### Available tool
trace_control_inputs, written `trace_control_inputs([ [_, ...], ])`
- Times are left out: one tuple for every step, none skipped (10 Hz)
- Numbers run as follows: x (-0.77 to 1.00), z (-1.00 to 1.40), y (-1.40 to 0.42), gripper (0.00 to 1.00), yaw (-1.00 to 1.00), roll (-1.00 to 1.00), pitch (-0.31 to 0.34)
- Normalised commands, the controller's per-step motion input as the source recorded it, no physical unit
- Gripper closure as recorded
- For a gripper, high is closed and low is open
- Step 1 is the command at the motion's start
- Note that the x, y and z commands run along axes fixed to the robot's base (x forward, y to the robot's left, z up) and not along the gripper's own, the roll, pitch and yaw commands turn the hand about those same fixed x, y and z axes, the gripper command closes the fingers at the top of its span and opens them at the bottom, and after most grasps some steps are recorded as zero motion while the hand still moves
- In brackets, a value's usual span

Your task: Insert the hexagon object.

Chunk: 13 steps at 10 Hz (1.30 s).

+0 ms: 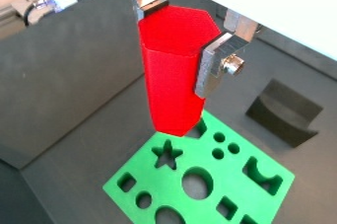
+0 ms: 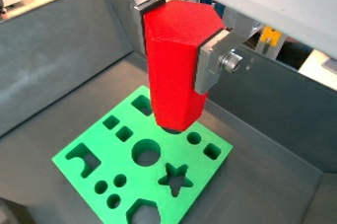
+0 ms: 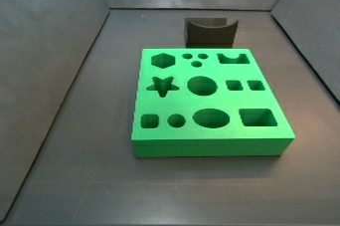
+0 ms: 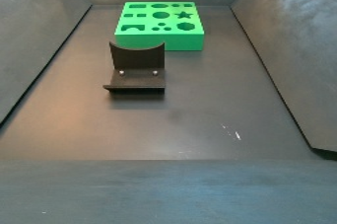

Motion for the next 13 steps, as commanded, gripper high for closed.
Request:
trace_control_inputs([
  [-0.17,-1.00,0.39,1.00,0.00,0.07,-0.061],
  [-0.18,-1.00,0.39,1.00,0.00,0.06,-0.060],
  [-0.13,-1.00,0.37,1.00,0.00,0.05,-0.051],
  [-0.03,-1.00,0.37,1.00,0.00,0.04,-0.039],
  [0.00,-1.00,0.33,1.00,0.00,0.02,-0.053],
  [0.05,-1.00,0.32,1.00,0.00,0.04,-0.043],
  [0.03,-1.00,0.29,1.00,0.00,0.04,-0.036],
  [0.00,-1.00,0.20,1.00,0.00,0.00,-0.037],
  [0.00,-1.00,0.18,1.00,0.00,0.00,-0.059],
  [0.02,-0.89,0.05,1.00,-0.02,-0.01,-0.063],
  [0.17,-0.85,0.11,1.00,0.00,0.00,-0.011],
  [0.23,-0.73,0.19,1.00,0.00,0.04,0.000],
  [0.26,-0.57,0.13,1.00,0.00,0.00,0.000],
])
